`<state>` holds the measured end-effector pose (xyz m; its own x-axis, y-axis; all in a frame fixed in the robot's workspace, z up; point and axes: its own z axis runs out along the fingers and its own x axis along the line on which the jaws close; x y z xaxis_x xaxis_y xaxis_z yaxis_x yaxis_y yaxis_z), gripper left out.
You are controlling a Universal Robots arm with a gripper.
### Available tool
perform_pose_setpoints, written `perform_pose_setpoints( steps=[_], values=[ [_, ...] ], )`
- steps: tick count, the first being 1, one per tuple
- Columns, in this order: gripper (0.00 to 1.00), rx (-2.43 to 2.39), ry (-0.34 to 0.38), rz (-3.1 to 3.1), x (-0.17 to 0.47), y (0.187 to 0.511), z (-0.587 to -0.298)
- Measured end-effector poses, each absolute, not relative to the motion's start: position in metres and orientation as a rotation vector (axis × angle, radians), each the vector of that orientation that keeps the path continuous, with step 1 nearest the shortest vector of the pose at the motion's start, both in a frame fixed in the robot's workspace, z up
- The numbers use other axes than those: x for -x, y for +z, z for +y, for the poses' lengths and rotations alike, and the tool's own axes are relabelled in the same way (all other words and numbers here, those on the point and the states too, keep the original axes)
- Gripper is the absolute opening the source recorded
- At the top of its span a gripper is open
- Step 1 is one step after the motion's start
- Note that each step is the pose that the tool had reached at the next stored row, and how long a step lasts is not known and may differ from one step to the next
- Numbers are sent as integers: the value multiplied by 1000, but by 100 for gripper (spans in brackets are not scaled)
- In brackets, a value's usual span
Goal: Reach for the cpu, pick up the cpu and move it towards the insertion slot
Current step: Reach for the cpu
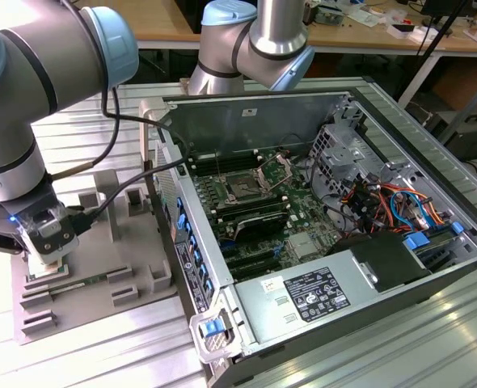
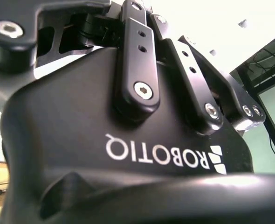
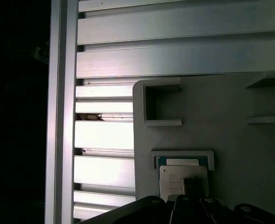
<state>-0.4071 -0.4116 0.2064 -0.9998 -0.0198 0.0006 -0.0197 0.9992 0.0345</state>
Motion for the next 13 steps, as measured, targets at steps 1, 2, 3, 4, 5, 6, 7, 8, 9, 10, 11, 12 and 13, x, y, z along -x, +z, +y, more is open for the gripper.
perform_pose_setpoints(
  steps=[1, 2, 3, 4, 5, 6, 7, 8, 9, 10, 11, 12, 13],
  values=[
    [11, -31, -54, -3140, 407, 206, -412],
    [11, -31, -54, -3140, 407, 206, -412],
    [11, -31, -54, -3140, 407, 205, -412],
    [11, -31, -54, -3140, 407, 205, -412],
    [11, -31, -54, -3140, 407, 205, -412],
    [11, -31, -54, -3140, 407, 204, -412],
    [11, -31, -54, -3140, 407, 204, -412],
    [11, -31, -54, -3140, 407, 203, -412],
    [11, -31, -54, -3140, 407, 202, -412],
    [11, -31, -54, -3140, 407, 202, -412],
    [11, -31, -54, -3140, 407, 202, -412],
    [11, -31, -54, -3140, 407, 201, -412],
    [11, -31, -54, -3140, 407, 201, -412]
  ],
)
